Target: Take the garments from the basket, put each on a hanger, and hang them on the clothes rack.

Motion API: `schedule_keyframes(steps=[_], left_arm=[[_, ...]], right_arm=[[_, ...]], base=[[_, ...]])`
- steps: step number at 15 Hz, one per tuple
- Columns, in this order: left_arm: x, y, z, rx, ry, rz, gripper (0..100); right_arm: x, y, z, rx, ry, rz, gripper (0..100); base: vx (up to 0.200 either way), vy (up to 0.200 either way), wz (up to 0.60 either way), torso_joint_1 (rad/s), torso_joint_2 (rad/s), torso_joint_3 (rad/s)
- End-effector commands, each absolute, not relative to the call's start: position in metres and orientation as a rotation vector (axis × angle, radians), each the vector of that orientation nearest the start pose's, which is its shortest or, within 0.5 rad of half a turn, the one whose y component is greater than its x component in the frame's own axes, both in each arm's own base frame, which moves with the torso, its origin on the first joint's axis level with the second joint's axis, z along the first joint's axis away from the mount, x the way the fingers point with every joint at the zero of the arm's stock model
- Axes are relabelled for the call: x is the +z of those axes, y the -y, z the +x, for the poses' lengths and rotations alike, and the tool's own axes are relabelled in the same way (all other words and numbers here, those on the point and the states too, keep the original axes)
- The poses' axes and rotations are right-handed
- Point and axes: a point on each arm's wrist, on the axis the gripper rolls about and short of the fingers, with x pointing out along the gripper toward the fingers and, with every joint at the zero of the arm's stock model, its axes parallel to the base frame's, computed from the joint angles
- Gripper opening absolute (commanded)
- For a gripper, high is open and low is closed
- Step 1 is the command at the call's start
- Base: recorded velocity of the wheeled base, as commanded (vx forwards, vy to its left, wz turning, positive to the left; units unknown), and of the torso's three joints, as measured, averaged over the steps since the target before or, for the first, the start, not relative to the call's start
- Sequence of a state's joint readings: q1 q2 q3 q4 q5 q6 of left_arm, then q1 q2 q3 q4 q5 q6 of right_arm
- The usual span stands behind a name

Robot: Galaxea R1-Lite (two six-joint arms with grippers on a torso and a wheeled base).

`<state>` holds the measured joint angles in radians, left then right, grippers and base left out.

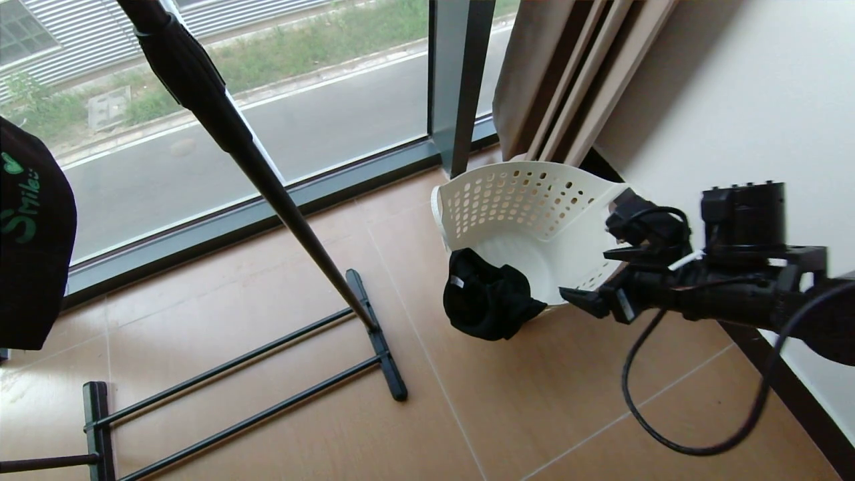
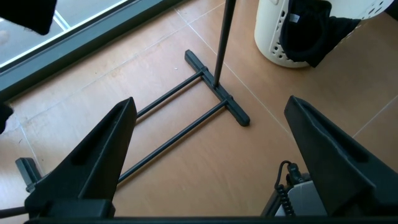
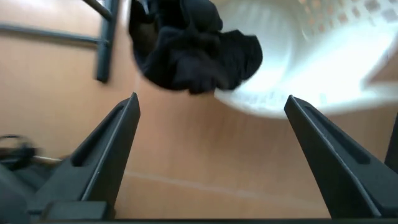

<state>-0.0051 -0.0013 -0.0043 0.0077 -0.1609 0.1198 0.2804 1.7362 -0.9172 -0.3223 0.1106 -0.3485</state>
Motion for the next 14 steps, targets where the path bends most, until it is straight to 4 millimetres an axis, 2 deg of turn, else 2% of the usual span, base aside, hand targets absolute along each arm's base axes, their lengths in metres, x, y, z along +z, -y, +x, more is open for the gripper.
schedule_keyframes(steps=[1,2,4,9,14], left_arm=[[0.076,0.003,-0.023,-0.164,0.007,0.118,100],[0.076,0.003,-0.023,-0.163,0.006,0.115,100],[0.076,0.003,-0.023,-0.163,0.006,0.115,100],[0.076,0.003,-0.023,-0.164,0.005,0.114,100],[0.076,0.003,-0.023,-0.164,0.006,0.115,100]], right_arm=[[0.121,-0.116,0.367,0.515,-0.493,-0.457,100],[0.112,-0.129,0.38,0.533,-0.491,-0.462,100],[0.102,-0.136,0.396,0.516,-0.494,-0.458,100],[0.11,-0.148,0.408,0.466,-0.476,-0.31,100],[0.089,-0.158,0.432,0.397,-0.412,-0.308,100]], base=[[0.0,0.0,0.0,0.0,0.0,0.0],[0.0,0.0,0.0,0.0,0.0,0.0],[0.0,0.0,0.0,0.0,0.0,0.0],[0.0,0.0,0.0,0.0,0.0,0.0],[0.0,0.0,0.0,0.0,0.0,0.0]])
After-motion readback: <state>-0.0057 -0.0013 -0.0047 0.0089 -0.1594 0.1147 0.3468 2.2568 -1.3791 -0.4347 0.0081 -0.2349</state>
